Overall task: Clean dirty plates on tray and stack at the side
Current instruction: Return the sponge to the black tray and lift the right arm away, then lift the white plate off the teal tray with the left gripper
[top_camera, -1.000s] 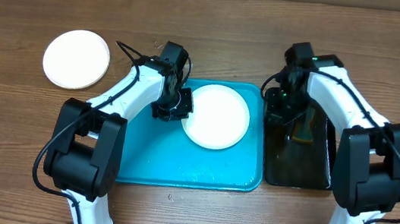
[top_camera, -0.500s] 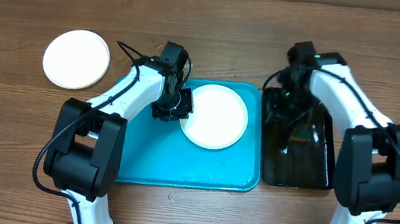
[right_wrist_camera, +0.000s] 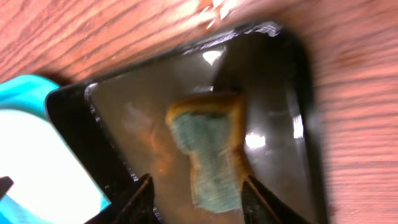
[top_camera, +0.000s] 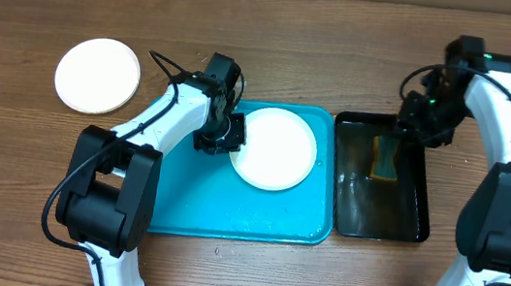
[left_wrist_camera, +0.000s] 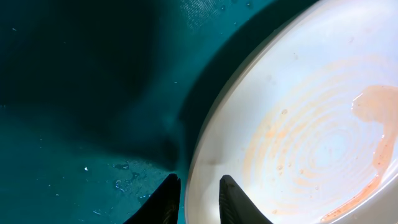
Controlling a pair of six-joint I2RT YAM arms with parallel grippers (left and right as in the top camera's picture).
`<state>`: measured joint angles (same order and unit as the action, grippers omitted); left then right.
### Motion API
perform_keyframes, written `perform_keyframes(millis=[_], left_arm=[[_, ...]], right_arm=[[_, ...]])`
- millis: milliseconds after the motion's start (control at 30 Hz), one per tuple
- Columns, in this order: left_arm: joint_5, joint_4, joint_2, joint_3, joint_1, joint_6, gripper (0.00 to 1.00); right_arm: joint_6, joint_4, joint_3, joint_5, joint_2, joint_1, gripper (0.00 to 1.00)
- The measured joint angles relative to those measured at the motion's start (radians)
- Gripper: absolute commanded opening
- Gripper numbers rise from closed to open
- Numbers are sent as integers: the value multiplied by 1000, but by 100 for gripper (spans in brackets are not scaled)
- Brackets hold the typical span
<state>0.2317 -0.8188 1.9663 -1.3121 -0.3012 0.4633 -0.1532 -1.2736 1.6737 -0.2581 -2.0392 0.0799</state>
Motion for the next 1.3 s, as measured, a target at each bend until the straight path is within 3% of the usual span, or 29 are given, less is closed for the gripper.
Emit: perform_keyframes(millis=[200,267,300,500,600,700,733,1300], left_arm=[[-11,-8,0,0,0,0,30],[-22,-13,0,0,0,0,30],[-27,-13,0,0,0,0,30],[-54,-11,0,0,-16,0,31],[-64,-8,0,0,-27,0,24],[-68,2,0,0,-27,-2,5],[-71,5,0,0,-27,-4,4],[-71,14,-60,-11,39,-88,4]], right_arm=[[0,37,0,1,0,85,66],[-3,45,0,0,0,114,83],[-4,48,0,0,0,129,100],[4,51,0,3,0,196,100],[4,61,0,3,0,205,100],[5,85,0,3,0,204,100],[4,91,0,3,0,204,100],[4,148,0,3,0,204,100]])
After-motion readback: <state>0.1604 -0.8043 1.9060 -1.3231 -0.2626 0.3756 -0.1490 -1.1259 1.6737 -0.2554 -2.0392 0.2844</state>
